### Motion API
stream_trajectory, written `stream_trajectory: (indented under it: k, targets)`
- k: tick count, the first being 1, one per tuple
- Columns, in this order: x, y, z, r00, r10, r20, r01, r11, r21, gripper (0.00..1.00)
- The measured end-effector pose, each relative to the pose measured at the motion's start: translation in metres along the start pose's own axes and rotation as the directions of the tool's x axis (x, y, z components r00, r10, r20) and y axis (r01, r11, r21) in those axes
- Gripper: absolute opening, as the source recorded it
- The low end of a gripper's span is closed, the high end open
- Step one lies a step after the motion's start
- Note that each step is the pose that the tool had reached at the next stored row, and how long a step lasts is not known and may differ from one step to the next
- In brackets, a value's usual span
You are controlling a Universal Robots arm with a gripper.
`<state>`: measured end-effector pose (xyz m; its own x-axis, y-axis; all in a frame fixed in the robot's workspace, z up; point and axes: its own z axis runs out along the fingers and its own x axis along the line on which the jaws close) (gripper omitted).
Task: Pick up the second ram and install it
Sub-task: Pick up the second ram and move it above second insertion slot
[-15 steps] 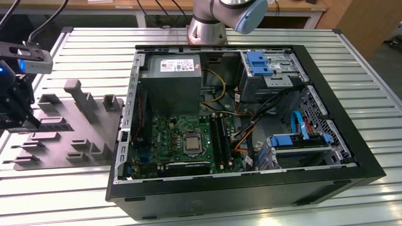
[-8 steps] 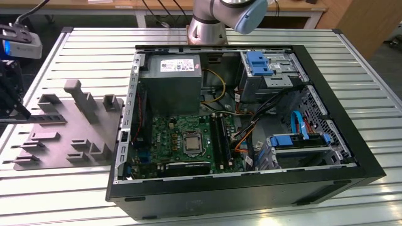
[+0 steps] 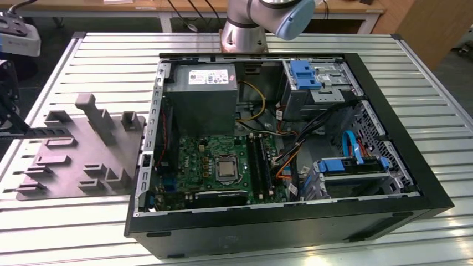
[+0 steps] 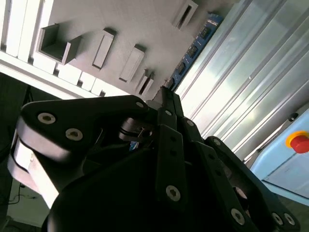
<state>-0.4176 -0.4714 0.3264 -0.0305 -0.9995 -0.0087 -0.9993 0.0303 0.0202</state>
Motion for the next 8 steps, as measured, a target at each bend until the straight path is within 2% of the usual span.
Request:
stream_trajectory:
  k: [8]
  targets:
    - [-0.0001, 0.0003, -0.0164, 1.0000, 0.000, 0.0000, 0.000, 1.0000, 0.0000, 0.11]
